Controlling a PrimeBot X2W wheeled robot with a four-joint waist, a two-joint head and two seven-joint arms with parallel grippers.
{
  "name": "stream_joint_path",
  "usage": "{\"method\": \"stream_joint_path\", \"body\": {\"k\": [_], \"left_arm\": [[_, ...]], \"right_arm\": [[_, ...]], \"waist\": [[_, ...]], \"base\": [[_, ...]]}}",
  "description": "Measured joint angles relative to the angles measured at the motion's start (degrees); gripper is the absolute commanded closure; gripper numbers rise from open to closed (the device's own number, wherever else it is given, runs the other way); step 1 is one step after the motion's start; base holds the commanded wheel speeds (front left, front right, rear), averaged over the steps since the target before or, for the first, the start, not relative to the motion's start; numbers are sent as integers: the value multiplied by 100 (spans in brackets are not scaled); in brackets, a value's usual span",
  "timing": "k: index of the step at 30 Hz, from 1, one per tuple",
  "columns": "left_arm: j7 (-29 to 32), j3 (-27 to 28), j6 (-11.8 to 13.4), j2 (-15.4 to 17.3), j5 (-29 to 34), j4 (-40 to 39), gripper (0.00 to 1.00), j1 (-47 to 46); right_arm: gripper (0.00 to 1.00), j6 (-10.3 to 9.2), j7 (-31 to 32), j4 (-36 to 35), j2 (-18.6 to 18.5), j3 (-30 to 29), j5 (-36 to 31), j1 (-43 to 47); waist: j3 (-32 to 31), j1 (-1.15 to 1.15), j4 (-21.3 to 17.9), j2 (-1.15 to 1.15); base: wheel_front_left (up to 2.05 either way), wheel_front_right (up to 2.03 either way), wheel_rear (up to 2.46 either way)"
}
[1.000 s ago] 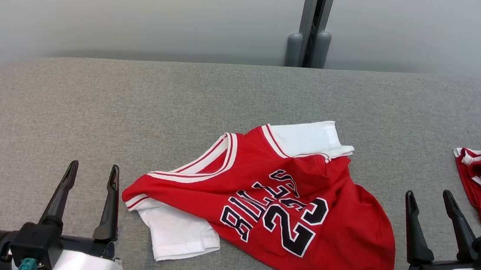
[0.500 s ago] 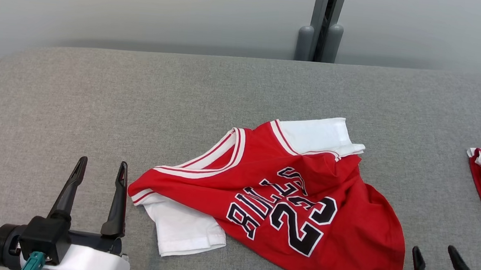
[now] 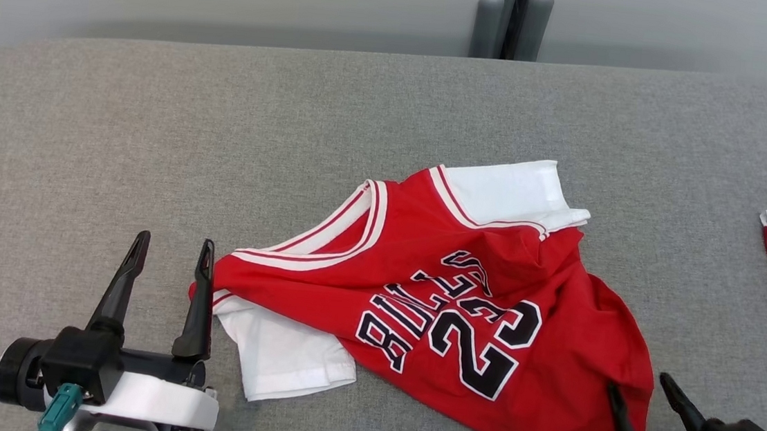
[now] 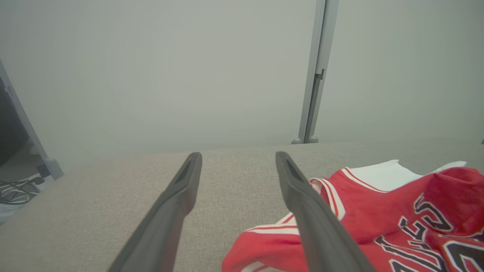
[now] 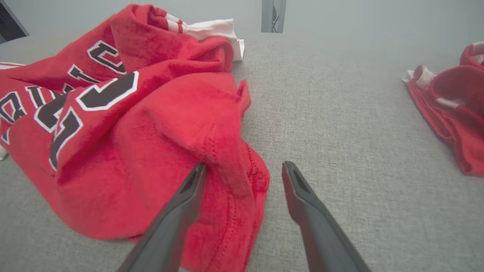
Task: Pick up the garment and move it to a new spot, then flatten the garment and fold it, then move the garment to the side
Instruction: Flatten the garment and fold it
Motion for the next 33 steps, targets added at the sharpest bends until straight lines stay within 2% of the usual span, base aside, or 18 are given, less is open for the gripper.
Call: {"method": "stream_joint_path", "body": {"k": [1,2,3,4,8,14,19,21,22,25,33], "left_arm": [[0,-9,0,-8,0,10,0,-14],[-3,-14,-4,-9,0,22,0,-38],[-3,-19,-7,-11,0,35,0,-66],[-5,-21,-10,-13,0,42,0,-89],[-15,-26,-23,-14,1,90,0,-141],[-32,2,-23,-31,9,105,0,-213],[-51,-11,-62,-77,30,101,0,-383],[-55,-48,-104,-105,57,127,0,-463],[-56,-97,-146,-147,62,189,0,-557],[-58,-149,-226,-215,86,245,0,-702],[-70,-200,-393,-397,197,413,0,-965]], "right_arm": [[0,-1,-25,67,-9,53,-1,-128],[5,-1,-31,119,-38,154,-10,-244],[57,0,-40,145,-49,241,-10,-338],[100,0,-30,179,-78,336,14,-430],[100,0,-47,91,-297,486,160,-563],[100,0,-104,-671,-546,372,348,-744],[100,0,90,-748,-838,470,501,-1680],[100,0,122,-513,-982,647,657,-2148],[100,0,185,-104,-1168,876,761,-2635],[100,0,168,555,-1352,1235,996,-3330],[100,0,-263,2246,-1591,2372,1870,-4589]], "waist": [[30,0,-6,0],[55,0,-15,0],[77,0,-22,0],[98,0,-28,0],[152,0,-38,0],[188,0,-87,0],[329,0,-88,0],[410,0,-54,0],[495,0,7,0],[625,0,121,0],[931,0,405,0]], "base": [[0,0,0],[0,0,0],[0,0,0],[0,0,0],[0,0,0],[0,0,0],[0,0,0],[0,0,0],[0,0,0],[0,0,0],[0,0,0]]}}
